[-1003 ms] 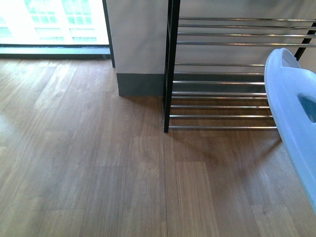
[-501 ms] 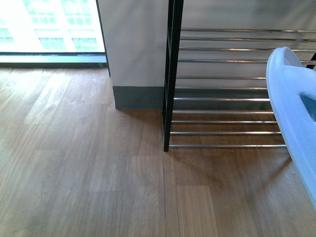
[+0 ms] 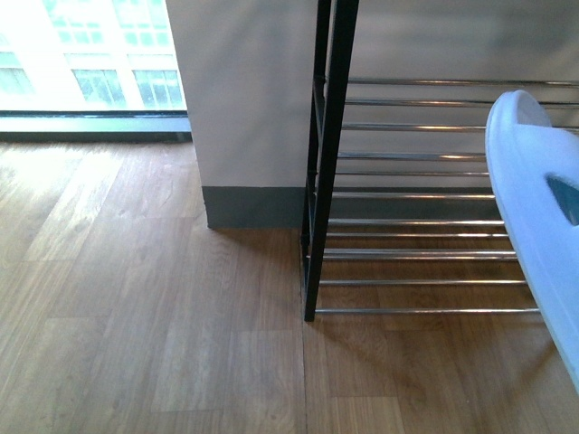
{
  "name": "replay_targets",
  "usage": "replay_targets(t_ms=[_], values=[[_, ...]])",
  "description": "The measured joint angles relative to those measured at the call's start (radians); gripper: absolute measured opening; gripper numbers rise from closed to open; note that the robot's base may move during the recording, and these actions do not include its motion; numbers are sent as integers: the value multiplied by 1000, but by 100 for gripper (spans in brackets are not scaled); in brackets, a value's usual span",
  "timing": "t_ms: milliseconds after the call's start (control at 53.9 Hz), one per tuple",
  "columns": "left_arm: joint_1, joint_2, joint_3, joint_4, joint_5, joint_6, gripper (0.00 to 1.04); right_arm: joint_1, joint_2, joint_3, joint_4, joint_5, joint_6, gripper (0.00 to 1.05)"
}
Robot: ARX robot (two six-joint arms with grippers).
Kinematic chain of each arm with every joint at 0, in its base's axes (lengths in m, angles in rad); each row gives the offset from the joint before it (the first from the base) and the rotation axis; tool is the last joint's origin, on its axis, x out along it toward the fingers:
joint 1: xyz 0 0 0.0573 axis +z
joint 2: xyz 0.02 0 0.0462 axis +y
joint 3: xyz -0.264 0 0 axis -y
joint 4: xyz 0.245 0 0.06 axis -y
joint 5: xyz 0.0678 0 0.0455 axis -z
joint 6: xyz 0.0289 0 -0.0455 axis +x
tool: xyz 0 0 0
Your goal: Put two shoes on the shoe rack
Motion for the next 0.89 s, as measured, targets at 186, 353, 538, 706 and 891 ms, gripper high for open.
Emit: replay_targets(t_ms=[186,353,538,706,891], values=[[0,2,0,0,-1,0,2,0,1,0,0,-1,0,1],[0,2,0,0,-1,0,2,0,1,0,0,0,0,1],[0,2,-1,0,-1,0,2,0,1,-1,0,-1,0,1],[0,2,-1,0,0,0,2,0,1,-1,0,-1,0,1],[0,2,-1,0,-1,0,2,0,1,-1,-1,-2,0,1]])
